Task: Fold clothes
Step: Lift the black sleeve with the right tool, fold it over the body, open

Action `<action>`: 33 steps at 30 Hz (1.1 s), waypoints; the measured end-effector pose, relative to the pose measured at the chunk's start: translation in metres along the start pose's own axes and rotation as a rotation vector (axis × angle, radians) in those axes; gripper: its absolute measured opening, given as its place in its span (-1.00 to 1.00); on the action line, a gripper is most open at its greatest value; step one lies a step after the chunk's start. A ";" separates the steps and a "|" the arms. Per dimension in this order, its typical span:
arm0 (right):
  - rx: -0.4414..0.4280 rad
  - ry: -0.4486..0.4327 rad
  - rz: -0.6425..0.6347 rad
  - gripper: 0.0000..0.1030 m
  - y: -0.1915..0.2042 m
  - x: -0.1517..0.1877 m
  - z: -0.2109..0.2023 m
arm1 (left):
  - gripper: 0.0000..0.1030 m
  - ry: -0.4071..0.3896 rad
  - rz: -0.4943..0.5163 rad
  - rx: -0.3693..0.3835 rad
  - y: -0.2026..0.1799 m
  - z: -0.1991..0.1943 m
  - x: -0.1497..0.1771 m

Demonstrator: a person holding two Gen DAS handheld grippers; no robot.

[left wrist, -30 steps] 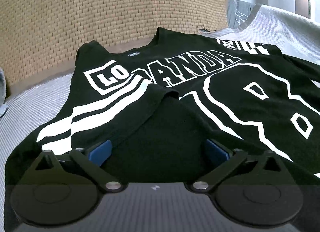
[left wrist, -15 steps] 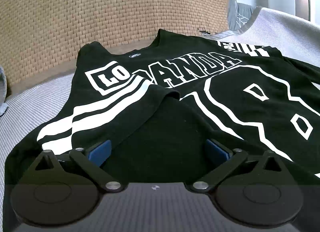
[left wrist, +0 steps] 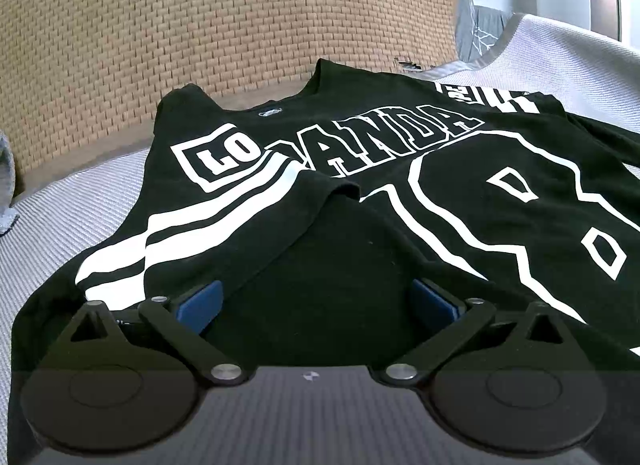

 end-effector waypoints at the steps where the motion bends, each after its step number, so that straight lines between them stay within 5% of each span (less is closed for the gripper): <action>1: -0.021 -0.011 -0.010 -0.80 0.009 -0.005 -0.003 | 1.00 0.003 -0.002 0.002 0.000 0.000 0.000; 10: -0.365 -0.121 0.019 -0.80 0.144 -0.048 -0.052 | 0.87 0.115 -0.018 0.019 0.008 -0.007 -0.012; 14: -0.547 -0.129 0.019 -0.80 0.233 -0.042 -0.078 | 0.68 0.112 -0.131 -0.002 0.025 -0.021 -0.035; 19: -0.798 -0.044 -0.092 -0.80 0.358 0.014 -0.122 | 0.68 -0.020 -0.303 -0.019 0.071 -0.063 -0.082; 26: -1.011 0.105 -0.244 -0.80 0.459 0.123 -0.179 | 0.71 -0.093 -0.368 -0.026 0.123 -0.117 -0.110; 33: -0.984 0.289 -0.439 -0.73 0.467 0.203 -0.188 | 0.74 0.008 -0.301 0.011 0.103 -0.122 -0.080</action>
Point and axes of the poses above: each gripper's, at about its wrist camera, not at the fingertips, and z roughly the way its jaws point, y to its left, x to its underside, the point moved 6 cm from there along z, roughly the way its jaws point, and after that the axes turned 12 degrees about -y, right-handed, at the moved point
